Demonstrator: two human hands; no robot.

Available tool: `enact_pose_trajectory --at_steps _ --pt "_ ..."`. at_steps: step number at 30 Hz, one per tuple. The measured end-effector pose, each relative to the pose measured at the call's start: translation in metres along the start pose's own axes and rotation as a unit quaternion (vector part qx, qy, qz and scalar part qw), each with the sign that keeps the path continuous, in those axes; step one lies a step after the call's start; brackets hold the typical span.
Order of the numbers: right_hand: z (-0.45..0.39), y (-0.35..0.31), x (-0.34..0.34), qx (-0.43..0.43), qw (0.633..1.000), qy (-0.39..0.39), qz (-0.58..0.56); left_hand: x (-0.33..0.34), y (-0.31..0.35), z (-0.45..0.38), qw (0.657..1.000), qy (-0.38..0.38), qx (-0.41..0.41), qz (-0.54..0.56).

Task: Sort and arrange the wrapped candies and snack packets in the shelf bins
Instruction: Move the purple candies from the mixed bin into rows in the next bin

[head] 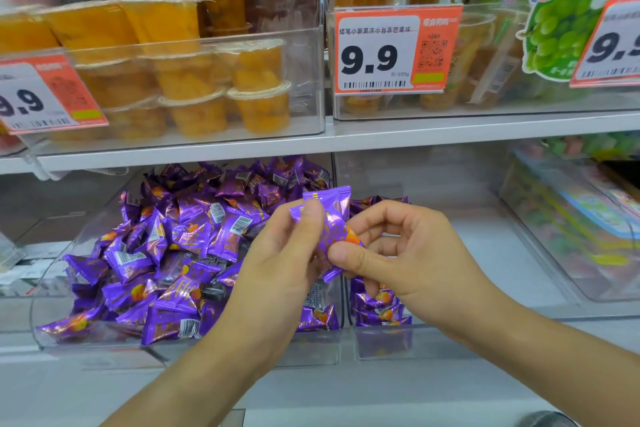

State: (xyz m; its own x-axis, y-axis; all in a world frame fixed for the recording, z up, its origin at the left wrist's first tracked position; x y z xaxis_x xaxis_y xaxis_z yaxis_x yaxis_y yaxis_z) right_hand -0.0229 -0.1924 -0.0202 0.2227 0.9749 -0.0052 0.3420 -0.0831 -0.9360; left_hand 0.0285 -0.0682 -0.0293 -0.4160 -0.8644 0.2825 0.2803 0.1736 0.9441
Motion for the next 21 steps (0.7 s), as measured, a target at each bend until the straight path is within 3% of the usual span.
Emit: enact_pose_trajectory --at_steps 6,12,21 --pt "0.004 0.009 -0.005 -0.030 0.995 0.042 0.081 0.003 0.002 0.003 1.000 -0.019 0.023 0.001" --pt "0.000 0.009 -0.001 -0.025 1.000 0.003 0.005 -0.006 0.006 0.004 0.998 0.009 0.051 -0.032" --pt "-0.012 0.003 -0.017 -0.036 0.991 -0.079 0.103 -0.009 0.001 -0.002 0.999 -0.007 0.030 -0.042"
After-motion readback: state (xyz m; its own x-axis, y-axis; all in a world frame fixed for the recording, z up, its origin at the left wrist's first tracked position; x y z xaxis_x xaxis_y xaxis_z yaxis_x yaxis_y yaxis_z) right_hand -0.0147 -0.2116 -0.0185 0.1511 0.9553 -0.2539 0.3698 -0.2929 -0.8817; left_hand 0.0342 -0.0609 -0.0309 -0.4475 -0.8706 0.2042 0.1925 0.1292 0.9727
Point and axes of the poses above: each hand's wrist, its own z-axis away from the middle knuckle, its own x-axis out of the palm, y = z × x, the point moved 7 cm from there along -z, towards the middle knuckle, and after that the axes turned 15 degrees about -x, right-handed, at the moved point
